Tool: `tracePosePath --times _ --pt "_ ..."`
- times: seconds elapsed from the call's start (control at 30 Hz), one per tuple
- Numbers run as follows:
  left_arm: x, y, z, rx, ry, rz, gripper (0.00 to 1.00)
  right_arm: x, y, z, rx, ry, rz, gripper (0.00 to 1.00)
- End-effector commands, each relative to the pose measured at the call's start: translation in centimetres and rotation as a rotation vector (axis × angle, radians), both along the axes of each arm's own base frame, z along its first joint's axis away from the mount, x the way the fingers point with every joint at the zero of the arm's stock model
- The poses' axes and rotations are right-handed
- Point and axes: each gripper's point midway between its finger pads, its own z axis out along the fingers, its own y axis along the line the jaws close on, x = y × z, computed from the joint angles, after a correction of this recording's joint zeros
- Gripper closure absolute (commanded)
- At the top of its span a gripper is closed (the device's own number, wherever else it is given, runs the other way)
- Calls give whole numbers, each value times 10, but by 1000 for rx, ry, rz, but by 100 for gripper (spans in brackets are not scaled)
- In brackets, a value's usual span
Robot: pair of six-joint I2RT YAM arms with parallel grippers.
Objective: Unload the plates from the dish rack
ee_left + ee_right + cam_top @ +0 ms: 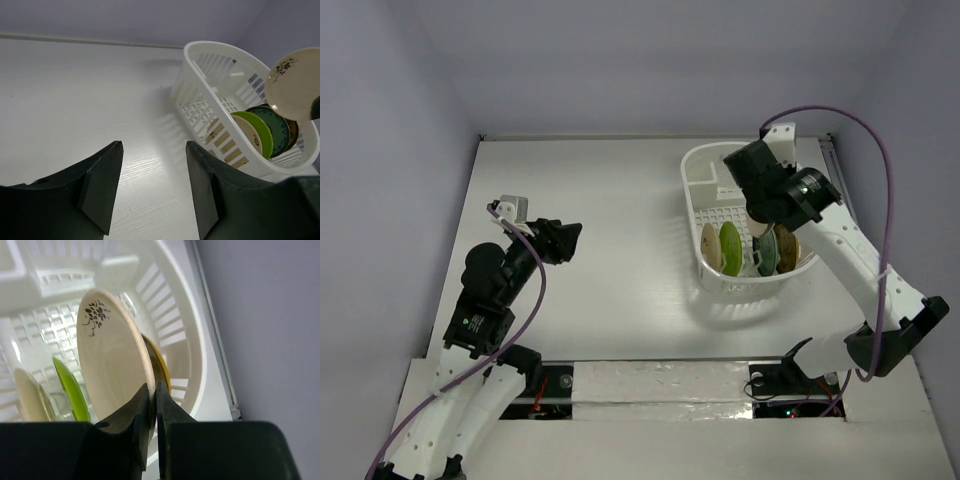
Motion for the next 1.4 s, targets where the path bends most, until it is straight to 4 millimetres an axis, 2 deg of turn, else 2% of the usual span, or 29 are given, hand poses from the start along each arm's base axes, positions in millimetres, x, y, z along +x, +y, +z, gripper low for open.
tracePosePath --times 0.0,0.03,0.1,0.13,0.2,0.23,0.3,0.33,0.4,0.43,0.47,0.5,0.57,0.6,0.63,0.67,0.77,0.8,0.87,0.9,0.93,0.97,1.0,1.03,1.1,1.2,1.33,1.37 --pt "0 1 12 0 -39 3 50 -14 -15 54 13 -145 -40 100" --pt "1 2 12 -1 -38 11 50 -11 -3 64 48 -179 -3 100" --pt "2 4 12 0 -33 23 50 -4 19 66 97 -199 66 100" --pt "3 6 12 1 -31 42 50 3 50 71 181 -233 155 100" --pt "5 10 11 1 -25 65 50 13 92 57 254 -225 266 100" --pt "6 14 11 2 -22 91 50 22 131 60 372 -257 364 100" --pt "7 19 11 0 -20 117 51 29 185 29 442 -209 481 100" --pt "6 23 13 0 -23 137 51 34 219 28 549 -223 548 100" --pt "7 32 16 -5 -34 189 51 36 259 8 601 -190 612 100" --pt "5 38 20 -12 -47 218 51 45 283 -12 620 -170 619 100" --pt "4 41 21 -17 -51 232 52 52 293 -22 622 -158 617 100" --pt "4 46 22 -22 -55 257 52 57 315 -38 633 -135 631 100" --pt "3 48 23 -27 -58 269 52 63 334 -51 645 -131 640 100" --pt "3 49 23 -27 -58 272 52 65 339 -64 636 -105 644 100" --pt "4 47 22 -26 -56 266 52 69 351 -65 682 -119 646 100" --pt "4 47 22 -24 -55 265 52 73 358 -87 673 -90 639 100" --pt "5 46 21 -24 -52 260 52 74 372 -123 699 -33 633 100" --pt "5 45 21 -24 -52 257 52 70 378 -142 692 -2 636 100" --pt "4 44 22 -24 -55 250 52 62 380 -168 691 34 622 100" --pt "4 44 22 -24 -55 246 52 61 378 -179 685 50 610 97" --pt "4 43 23 -25 -57 242 52 60 375 -186 683 54 597 88" --pt "4 43 22 -25 -54 240 52 60 373 -190 689 47 580 84" --pt "4 43 22 -26 -55 240 52 55 365 -203 670 66 565 79" --pt "3 43 24 -28 -58 240 52 56 361 -203 668 52 553 73" --pt "4 43 23 -27 -57 240 52 53 355 -212 647 65 546 70" --pt "3 43 24 -29 -61 240 52 52 353 -216 633 75 545 68" --pt "2 44 25 -34 -67 245 52 50 349 -210 619 81 557 67" --pt "2 44 24 -33 -66 246 52 50 347 -196 625 59 561 67"
